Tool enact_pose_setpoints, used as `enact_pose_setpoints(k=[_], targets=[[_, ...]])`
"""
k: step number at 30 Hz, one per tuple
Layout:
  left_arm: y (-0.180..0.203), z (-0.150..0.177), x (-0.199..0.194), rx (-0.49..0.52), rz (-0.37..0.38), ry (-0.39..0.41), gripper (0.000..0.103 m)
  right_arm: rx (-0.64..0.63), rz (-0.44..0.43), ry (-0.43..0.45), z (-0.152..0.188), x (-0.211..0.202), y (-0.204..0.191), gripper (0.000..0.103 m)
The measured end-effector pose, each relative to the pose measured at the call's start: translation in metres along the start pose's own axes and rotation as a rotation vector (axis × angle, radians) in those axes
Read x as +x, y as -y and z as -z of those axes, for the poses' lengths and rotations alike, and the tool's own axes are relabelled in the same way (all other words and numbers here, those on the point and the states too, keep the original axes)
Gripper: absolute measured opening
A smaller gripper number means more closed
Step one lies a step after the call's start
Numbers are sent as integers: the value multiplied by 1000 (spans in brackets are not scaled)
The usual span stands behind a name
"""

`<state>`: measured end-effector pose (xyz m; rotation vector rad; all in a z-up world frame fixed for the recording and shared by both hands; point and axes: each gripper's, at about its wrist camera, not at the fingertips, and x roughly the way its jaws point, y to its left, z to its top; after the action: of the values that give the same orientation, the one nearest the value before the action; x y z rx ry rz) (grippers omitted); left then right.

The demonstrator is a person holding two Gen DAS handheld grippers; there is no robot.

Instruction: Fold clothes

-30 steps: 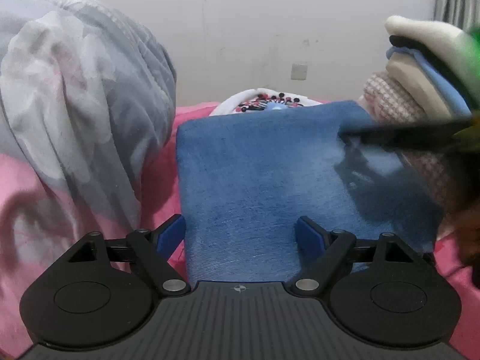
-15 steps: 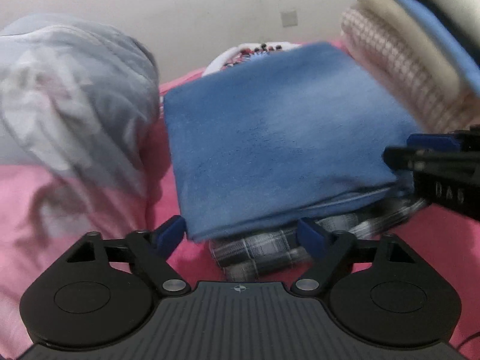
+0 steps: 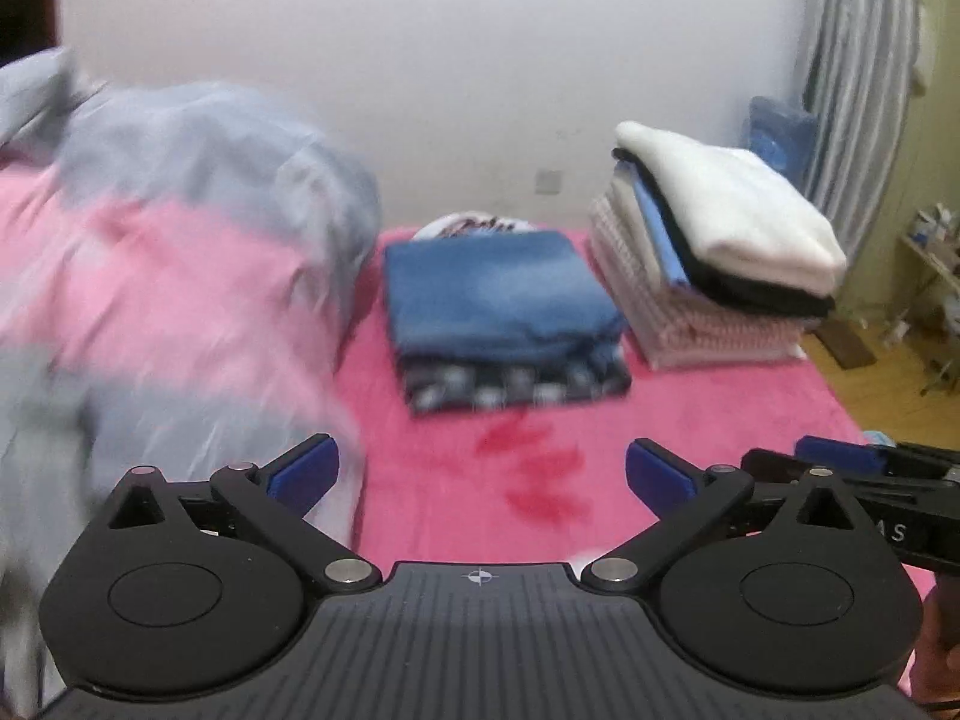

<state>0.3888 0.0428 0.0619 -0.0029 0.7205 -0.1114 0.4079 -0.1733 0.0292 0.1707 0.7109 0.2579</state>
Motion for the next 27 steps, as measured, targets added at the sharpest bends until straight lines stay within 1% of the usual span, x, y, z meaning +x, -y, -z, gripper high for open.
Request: enact_pose_setpoints(k=[1, 5, 7, 11, 13, 16, 21, 23, 27], targets=[[-1, 10, -14, -17, -12, -2, 103, -7, 0, -10, 8, -9, -6, 63], [-6, 42, -69, -91, -16, -6, 103, -25, -1, -55, 34, -43, -25, 68], [-9, 56, -95, -136, -23, 3, 103, -35, 0, -72, 44, -65, -33, 74], [-9, 86, -134, -216, -63, 17, 103, -66, 35, -90, 60, -103, -49, 79], [-5, 99, -148, -235, -81, 15, 103, -63, 52, -86, 67, -121, -52, 87], [5, 114, -167, -226, -91, 22, 103, -77, 82, -62, 76, -143, -56, 93], [18, 125, -189, -261, -122, 19, 103, -106, 114, -41, 84, -170, -61, 98], [22, 126, -196, -295, -162, 8, 103, -105, 121, -23, 84, -179, -61, 100], [27, 125, -203, -339, -270, -35, 103, -105, 133, 2, 79, -195, -62, 102]])
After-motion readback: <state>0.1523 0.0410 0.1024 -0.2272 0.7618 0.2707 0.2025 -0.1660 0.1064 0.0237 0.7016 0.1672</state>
